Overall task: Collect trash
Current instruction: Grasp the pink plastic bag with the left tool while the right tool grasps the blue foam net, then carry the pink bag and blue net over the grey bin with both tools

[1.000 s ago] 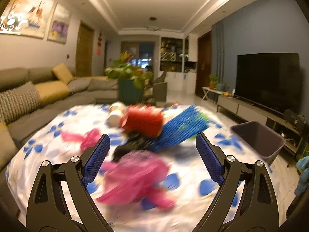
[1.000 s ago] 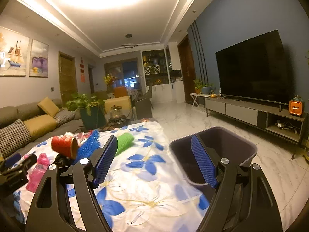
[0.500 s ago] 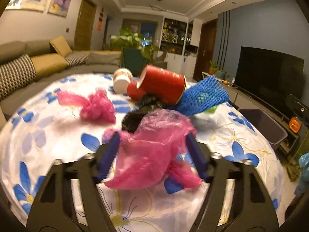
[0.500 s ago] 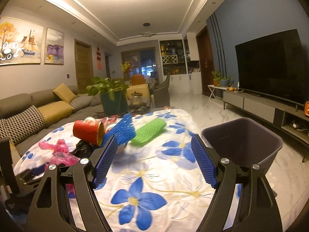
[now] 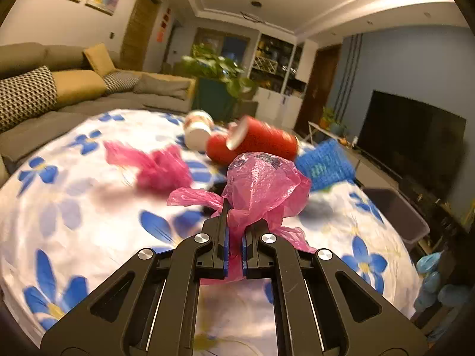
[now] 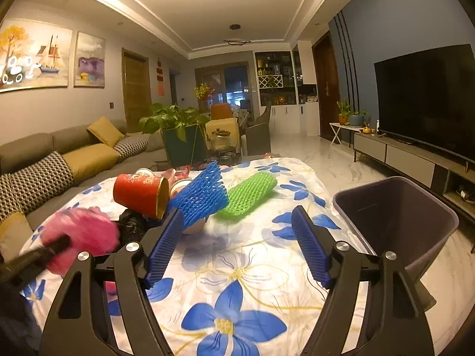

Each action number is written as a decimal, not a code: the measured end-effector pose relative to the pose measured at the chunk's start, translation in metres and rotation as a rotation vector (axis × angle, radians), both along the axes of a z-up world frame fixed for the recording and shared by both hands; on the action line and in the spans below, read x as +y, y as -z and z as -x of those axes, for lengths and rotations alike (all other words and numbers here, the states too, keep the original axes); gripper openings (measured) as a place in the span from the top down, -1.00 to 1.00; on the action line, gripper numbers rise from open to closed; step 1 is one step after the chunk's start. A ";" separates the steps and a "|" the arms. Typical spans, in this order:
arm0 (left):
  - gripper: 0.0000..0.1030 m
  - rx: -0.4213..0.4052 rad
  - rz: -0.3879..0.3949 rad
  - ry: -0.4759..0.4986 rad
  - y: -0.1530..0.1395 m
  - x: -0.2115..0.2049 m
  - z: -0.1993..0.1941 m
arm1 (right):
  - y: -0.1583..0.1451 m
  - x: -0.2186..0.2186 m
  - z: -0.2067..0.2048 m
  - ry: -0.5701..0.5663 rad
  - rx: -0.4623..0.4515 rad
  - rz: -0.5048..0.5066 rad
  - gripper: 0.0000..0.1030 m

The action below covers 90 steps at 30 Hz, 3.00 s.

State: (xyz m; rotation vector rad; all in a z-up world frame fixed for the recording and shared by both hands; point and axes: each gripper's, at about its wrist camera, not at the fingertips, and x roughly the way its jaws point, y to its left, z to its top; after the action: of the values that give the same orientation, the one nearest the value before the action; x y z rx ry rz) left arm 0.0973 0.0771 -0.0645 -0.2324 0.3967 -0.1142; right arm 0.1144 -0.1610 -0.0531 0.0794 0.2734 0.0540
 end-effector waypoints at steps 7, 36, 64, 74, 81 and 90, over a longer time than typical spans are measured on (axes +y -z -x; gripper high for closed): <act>0.91 -0.020 -0.021 -0.095 -0.009 0.015 -0.006 | 0.006 0.011 -0.040 -0.029 0.025 0.010 -0.35; 0.91 -0.051 -0.022 -0.105 -0.025 0.014 -0.020 | -0.009 -0.002 -0.049 -0.068 0.017 -0.052 0.87; 0.91 -0.111 -0.076 0.039 -0.078 -0.058 -0.011 | -0.050 -0.097 0.030 0.135 -0.154 0.002 0.88; 0.91 -0.139 -0.110 0.173 -0.089 -0.129 -0.029 | -0.055 -0.136 0.041 0.235 -0.175 -0.013 0.88; 0.91 -0.125 -0.112 0.264 -0.088 -0.177 -0.044 | -0.058 -0.152 0.044 0.277 -0.192 0.019 0.88; 0.91 -0.126 -0.128 0.357 -0.086 -0.233 -0.067 | -0.058 -0.181 0.049 0.340 -0.199 0.037 0.88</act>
State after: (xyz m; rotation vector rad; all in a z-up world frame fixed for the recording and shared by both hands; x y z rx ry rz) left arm 0.1647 -0.1564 0.0218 -0.0258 0.3154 -0.4504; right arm 0.0658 -0.3416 0.0052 0.0825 0.0594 -0.2800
